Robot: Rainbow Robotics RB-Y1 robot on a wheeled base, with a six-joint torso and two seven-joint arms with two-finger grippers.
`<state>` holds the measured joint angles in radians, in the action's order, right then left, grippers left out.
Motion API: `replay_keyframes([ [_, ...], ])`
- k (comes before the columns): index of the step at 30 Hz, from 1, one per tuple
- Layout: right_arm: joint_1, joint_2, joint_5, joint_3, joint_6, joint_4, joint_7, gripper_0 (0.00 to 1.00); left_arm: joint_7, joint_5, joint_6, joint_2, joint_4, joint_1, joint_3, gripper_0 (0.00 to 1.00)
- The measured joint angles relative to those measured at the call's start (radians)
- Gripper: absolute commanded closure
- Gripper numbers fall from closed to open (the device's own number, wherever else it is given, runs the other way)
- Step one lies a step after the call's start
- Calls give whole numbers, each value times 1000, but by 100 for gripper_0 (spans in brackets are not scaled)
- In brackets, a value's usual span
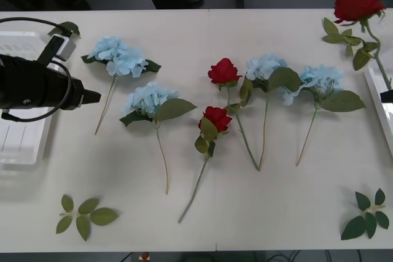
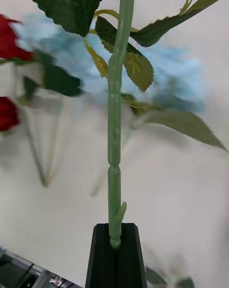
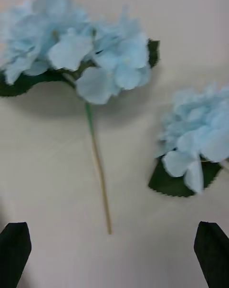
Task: Place the red flowers into the right box and the blue flowers into the left box. If a person shows an open palm, hand one flower to the person first, then continue sorting.
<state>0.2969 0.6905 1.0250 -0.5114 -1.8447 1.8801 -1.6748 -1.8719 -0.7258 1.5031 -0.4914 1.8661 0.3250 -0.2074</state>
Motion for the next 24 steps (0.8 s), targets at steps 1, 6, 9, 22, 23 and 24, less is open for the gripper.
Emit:
replay_keyframes([
  [1,-3,8,-47,0,-8,-4,24,100,0,30,-7,7,-8,0,0,0],
  [6,-16,45,-235,0,-17,-71,47,100,1,154,-142,51,-112,0,6,0],
  [9,-16,61,-332,0,-12,-115,47,100,1,207,-252,69,-190,4,37,0],
  [22,-16,81,-626,5,205,-304,47,100,8,300,-514,118,-430,114,170,0],
  [23,-16,81,-628,9,227,-324,47,100,10,302,-518,121,-434,120,176,0],
  [24,-16,81,-628,13,249,-346,47,100,13,308,-520,122,-436,125,183,0],
])
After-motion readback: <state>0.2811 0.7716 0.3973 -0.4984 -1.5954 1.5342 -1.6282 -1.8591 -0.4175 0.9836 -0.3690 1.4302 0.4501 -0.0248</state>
